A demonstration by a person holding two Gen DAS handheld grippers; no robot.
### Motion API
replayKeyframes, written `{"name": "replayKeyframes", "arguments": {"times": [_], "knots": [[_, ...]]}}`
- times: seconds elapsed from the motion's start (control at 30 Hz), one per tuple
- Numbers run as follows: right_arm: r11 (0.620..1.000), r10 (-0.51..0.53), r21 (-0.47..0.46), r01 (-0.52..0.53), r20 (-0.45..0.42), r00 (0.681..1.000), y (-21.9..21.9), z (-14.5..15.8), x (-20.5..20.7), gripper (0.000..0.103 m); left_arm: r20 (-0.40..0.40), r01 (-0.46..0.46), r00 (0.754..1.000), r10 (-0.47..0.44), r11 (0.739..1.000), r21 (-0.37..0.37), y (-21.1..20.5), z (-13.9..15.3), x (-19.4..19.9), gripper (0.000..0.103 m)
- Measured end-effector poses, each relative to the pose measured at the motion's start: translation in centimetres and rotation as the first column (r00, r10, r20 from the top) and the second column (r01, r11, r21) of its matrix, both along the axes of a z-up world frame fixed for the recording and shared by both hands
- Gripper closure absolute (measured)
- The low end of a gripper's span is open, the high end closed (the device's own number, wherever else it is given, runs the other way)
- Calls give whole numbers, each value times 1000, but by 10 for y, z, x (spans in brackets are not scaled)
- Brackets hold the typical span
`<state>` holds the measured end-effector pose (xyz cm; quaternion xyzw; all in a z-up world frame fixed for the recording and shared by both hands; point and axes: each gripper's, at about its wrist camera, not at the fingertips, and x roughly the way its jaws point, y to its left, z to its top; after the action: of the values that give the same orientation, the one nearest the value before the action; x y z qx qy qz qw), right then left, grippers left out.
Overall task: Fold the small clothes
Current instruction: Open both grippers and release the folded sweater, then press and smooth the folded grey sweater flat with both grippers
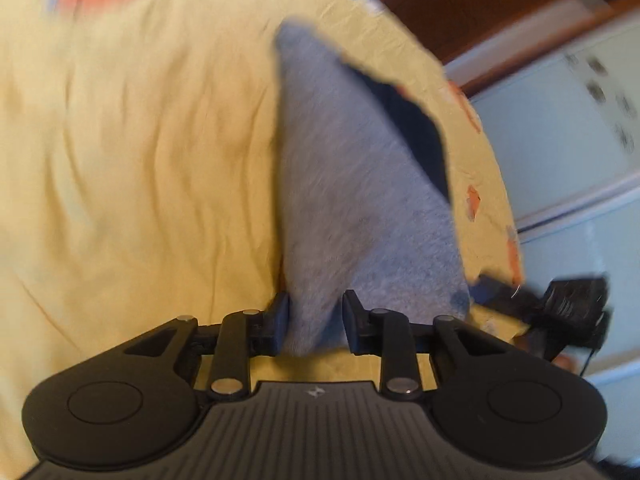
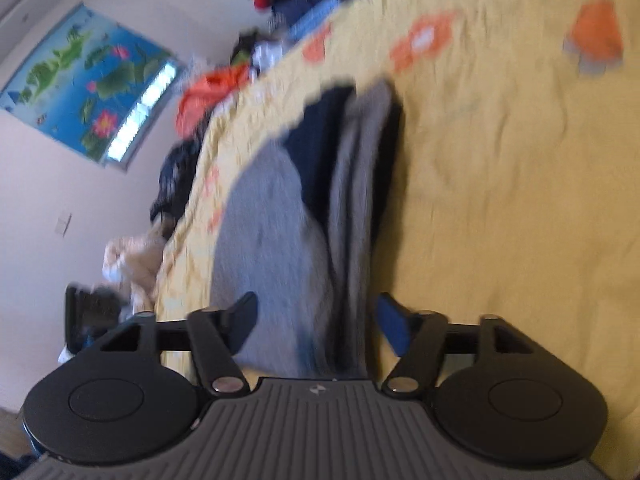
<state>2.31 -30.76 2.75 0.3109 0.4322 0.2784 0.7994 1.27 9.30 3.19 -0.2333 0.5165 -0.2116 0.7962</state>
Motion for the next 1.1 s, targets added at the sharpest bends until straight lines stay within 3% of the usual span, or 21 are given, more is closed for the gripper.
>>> {"name": "replayKeyframes", "arguments": {"times": [0.07,0.17,0.23,0.3,0.4,0.5,0.53,0.67,0.83,1.0,1.1], "knots": [[997,-67,-39,71,84,994,2,21,9,34,133,-8,991,-8,993,118,-11,30,-1,75],[991,-102,-63,116,185,977,20,43,31,33,396,-56,917,-47,968,244,-42,61,-5,67],[992,-88,-71,105,208,974,41,48,58,29,490,-75,867,-87,950,302,-72,60,6,36],[992,-77,-82,97,215,974,64,47,84,24,534,-113,838,-113,921,374,-101,48,22,33],[977,-60,-188,103,224,973,95,33,118,22,513,-101,844,-154,895,435,-129,25,47,33],[958,-59,-270,94,135,989,103,0,146,25,442,-81,885,-144,888,452,-129,-1,65,34],[960,-47,-264,94,179,983,102,-4,144,26,460,-92,877,-140,890,446,-127,-6,63,34],[961,-43,-263,85,162,986,99,-6,150,26,476,-82,858,-192,864,496,-135,-18,62,32],[913,-10,-397,93,206,978,118,3,142,25,468,-88,862,-193,853,514,-142,-16,60,30],[944,-31,-309,113,258,966,117,28,110,24,471,-93,861,-189,854,512,-141,-16,59,30],[947,8,-315,58,204,979,125,21,116,20,471,-96,862,-186,854,512,-142,-16,59,30]]}}
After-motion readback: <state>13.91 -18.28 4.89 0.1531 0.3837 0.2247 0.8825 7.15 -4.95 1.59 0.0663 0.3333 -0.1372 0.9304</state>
